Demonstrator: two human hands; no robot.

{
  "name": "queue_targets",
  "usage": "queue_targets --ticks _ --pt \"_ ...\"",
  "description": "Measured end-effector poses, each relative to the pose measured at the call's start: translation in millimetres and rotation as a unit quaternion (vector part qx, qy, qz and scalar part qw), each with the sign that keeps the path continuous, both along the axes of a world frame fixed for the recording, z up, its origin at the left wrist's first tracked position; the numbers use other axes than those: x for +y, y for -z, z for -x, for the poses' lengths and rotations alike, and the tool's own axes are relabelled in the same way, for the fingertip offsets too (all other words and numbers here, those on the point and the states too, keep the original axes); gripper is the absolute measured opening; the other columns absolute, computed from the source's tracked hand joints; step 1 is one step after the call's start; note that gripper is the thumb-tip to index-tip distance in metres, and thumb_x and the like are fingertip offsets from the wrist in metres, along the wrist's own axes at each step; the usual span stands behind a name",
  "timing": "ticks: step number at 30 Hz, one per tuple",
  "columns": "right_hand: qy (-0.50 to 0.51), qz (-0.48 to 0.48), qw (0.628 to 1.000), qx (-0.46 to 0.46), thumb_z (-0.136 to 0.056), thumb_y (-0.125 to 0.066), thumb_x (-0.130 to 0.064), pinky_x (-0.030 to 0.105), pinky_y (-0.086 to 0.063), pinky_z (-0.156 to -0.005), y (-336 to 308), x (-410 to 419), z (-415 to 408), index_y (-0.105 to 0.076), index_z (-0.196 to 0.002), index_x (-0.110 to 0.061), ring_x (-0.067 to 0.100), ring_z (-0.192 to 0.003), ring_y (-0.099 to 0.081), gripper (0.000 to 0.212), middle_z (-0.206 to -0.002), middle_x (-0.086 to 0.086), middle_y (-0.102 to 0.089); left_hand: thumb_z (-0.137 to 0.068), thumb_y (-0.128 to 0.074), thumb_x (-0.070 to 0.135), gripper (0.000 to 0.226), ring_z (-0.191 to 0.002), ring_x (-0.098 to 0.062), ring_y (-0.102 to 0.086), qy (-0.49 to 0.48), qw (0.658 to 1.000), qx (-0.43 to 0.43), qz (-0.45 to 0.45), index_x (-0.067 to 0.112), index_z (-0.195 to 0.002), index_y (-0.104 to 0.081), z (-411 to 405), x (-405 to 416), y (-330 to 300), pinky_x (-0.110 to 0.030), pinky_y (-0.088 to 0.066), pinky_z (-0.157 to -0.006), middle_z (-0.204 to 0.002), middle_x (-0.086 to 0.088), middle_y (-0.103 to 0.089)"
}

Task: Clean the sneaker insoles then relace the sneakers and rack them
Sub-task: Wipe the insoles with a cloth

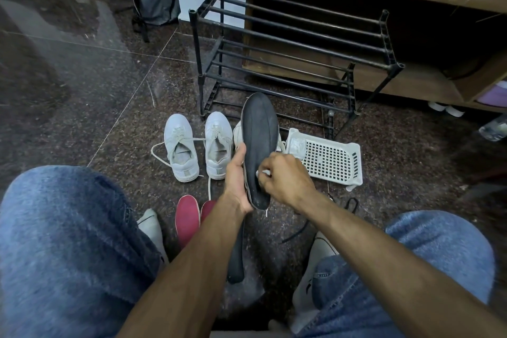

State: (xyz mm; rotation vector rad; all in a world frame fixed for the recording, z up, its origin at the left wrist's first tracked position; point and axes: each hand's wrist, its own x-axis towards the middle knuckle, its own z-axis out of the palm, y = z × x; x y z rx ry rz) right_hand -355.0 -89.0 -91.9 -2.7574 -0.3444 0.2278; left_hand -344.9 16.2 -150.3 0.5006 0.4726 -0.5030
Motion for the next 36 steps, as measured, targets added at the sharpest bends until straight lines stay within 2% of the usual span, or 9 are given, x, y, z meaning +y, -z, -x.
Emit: queue_targets --ticks 5,9,13,17,20,25,29,32,36 --pt "0.023 -0.034 0.999 0.035 -0.089 -0.059 -0.019 0.030 -0.052 -0.082 7 10 9 -0.075 -0.096 -0.021 0.026 -0.094 -0.064 0.018 -0.100 0.007 -0.069 -0.091 -0.047 0.055 0.063 -0.102 -0.030 -0.066 -0.015 1.000 -0.010 0.003 0.000 -0.116 -0.063 1 6 -2 -0.042 -0.046 -0.100 -0.106 -0.018 -0.067" --pt "-0.033 -0.067 0.991 0.115 -0.092 -0.061 -0.014 0.022 -0.041 -0.098 8 -1 27 -0.065 -0.125 -0.016 0.018 -0.115 -0.057 0.034 -0.123 0.001 -0.061 -0.093 -0.045 0.052 0.063 -0.114 -0.034 -0.060 -0.025 1.000 -0.013 0.005 -0.008 -0.106 -0.059 -4 12 -2 -0.046 -0.054 -0.090 -0.092 -0.021 -0.071" --pt "-0.013 -0.075 0.993 0.087 -0.084 -0.067 -0.014 0.030 -0.053 -0.090 9 -12 10 -0.076 -0.101 -0.022 0.016 -0.096 -0.066 0.021 -0.102 0.000 -0.072 -0.091 -0.050 0.051 0.063 -0.121 -0.037 -0.056 -0.011 1.000 -0.009 0.010 -0.006 -0.112 -0.062 -7 2 -3 -0.047 -0.047 -0.100 -0.101 -0.021 -0.066" --pt "0.019 -0.081 0.995 0.060 -0.080 -0.072 -0.018 0.032 -0.056 -0.078 9 -9 -5 -0.077 -0.086 -0.021 0.016 -0.080 -0.066 0.008 -0.089 0.002 -0.071 -0.090 -0.051 0.049 0.061 -0.109 -0.033 -0.060 0.000 1.000 -0.015 0.001 -0.002 -0.121 -0.063 -3 0 -2 -0.042 -0.048 -0.097 -0.121 -0.022 -0.062" --pt "0.093 -0.098 0.990 0.031 -0.081 -0.071 -0.015 0.026 -0.055 -0.070 8 -7 -22 -0.077 -0.083 -0.018 0.017 -0.074 -0.068 0.007 -0.084 0.002 -0.074 -0.092 -0.050 0.046 0.051 -0.091 -0.029 -0.068 -0.006 1.000 -0.003 0.014 0.005 -0.116 -0.066 6 -6 -1 -0.039 -0.056 -0.082 -0.106 -0.016 -0.070" --pt "0.096 -0.121 0.984 0.091 -0.078 -0.077 -0.016 0.029 -0.057 -0.069 11 -6 -4 -0.077 -0.074 -0.017 0.010 -0.063 -0.064 0.004 -0.078 -0.001 -0.073 -0.093 -0.046 0.046 0.055 -0.089 -0.030 -0.067 -0.037 0.999 -0.007 0.014 -0.001 -0.117 -0.063 1 0 -1 -0.040 -0.055 -0.084 -0.103 -0.018 -0.066" --pt "0.085 -0.082 0.991 0.065 -0.080 -0.072 -0.017 0.030 -0.057 -0.074 17 -7 5 -0.077 -0.078 -0.018 0.016 -0.074 -0.068 0.006 -0.083 0.000 -0.074 -0.093 -0.045 0.050 0.058 -0.090 -0.030 -0.067 -0.039 0.999 -0.004 0.008 -0.002 -0.110 -0.065 0 -3 3 -0.038 -0.058 -0.081 -0.101 -0.019 -0.065" --pt "0.130 -0.077 0.988 0.045 -0.077 -0.067 -0.013 0.032 -0.057 -0.073 17 -6 -14 -0.076 -0.075 -0.017 0.022 -0.077 -0.068 0.010 -0.081 0.004 -0.074 -0.093 -0.044 0.049 0.057 -0.098 -0.031 -0.065 -0.029 1.000 -0.008 0.006 0.002 -0.118 -0.065 4 -6 1 -0.040 -0.051 -0.092 -0.115 -0.019 -0.065" --pt "0.138 -0.134 0.978 0.085 -0.076 -0.071 -0.006 0.025 -0.055 -0.075 17 -3 -6 -0.077 -0.068 -0.016 0.011 -0.072 -0.066 0.014 -0.074 -0.004 -0.072 -0.093 -0.046 0.049 0.060 -0.098 -0.031 -0.065 -0.041 0.999 -0.002 0.009 0.000 -0.124 -0.060 5 3 2 -0.042 -0.050 -0.093 -0.110 -0.019 -0.066"
